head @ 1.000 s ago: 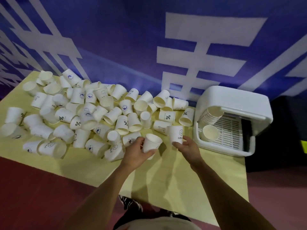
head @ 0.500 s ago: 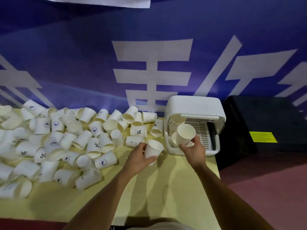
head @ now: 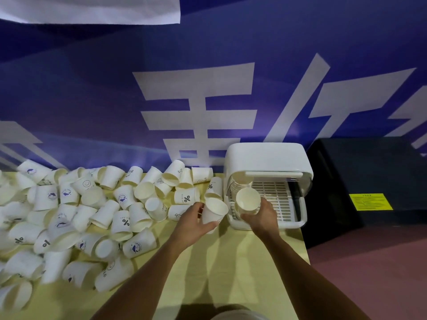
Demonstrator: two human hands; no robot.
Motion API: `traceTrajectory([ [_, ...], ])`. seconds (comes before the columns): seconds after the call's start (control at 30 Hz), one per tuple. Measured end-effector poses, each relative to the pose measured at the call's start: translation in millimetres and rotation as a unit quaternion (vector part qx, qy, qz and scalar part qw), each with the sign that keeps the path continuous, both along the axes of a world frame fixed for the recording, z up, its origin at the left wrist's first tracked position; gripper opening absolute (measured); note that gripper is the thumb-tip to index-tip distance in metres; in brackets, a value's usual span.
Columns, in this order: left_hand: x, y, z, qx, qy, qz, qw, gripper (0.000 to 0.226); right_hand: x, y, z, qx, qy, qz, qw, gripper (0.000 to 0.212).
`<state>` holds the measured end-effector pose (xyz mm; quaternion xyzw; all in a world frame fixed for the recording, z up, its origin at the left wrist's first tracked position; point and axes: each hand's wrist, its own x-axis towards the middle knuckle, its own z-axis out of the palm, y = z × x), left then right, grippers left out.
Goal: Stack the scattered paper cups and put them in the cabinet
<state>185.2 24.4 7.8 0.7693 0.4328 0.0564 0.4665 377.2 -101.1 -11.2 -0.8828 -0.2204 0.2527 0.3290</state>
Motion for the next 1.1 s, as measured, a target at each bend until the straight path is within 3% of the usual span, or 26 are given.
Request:
traceTrajectory([
  [0.2, 16.4, 1.0, -6.3, -0.019, -0.015, 0.002, 1.000, 0.061, 6.0, -5.0, -0.9, 0.011, -0.001, 0.023, 1.000, 0.090],
  [0.27, 22.4, -0.9, -4.9, -0.025, -0.025, 0.003, 0.999, 0.060, 6.1, -5.9, 4.3, 0.036, -0.031, 0.008, 0.999, 0.070],
  [0.37, 29.5, -3.0, 0.3, -0.017, -0.030, 0.004, 0.999, 0.058, 4.1, -4.3, 17.4, 0.095, -0.062, -0.009, 0.994, 0.021],
  [0.4, 31.6, -3.7, 2.8, -0.016, -0.033, 0.004, 0.999, 0.057, 2.2, -3.9, 22.2, 0.109, -0.049, -0.011, 0.993, 0.017],
  [0.5, 36.4, -6.9, 11.1, -0.015, -0.048, 0.005, 0.999, 0.054, -3.7, -4.8, 27.5, 0.146, 0.057, -0.004, 0.988, 0.021],
  [0.6, 37.9, -9.1, 15.9, -0.013, -0.054, 0.003, 0.998, 0.055, -12.3, -5.1, 28.2, 0.170, 0.147, 0.030, 0.974, 0.051],
  [0.7, 37.0, -11.9, 17.1, -0.015, -0.060, -0.005, 0.998, 0.059, -20.3, -2.7, 30.6, 0.193, 0.182, 0.067, 0.962, 0.049],
  [0.93, 33.8, -17.6, 23.8, -0.006, -0.056, -0.031, 0.998, 0.055, -20.3, -2.8, 38.7, 0.225, 0.153, 0.006, 0.962, 0.043],
  [1.1, 24.4, -14.3, 15.6, 0.004, -0.039, -0.038, 0.998, 0.050, -14.1, -11.9, 40.9, 0.203, 0.078, -0.045, 0.975, 0.052],
])
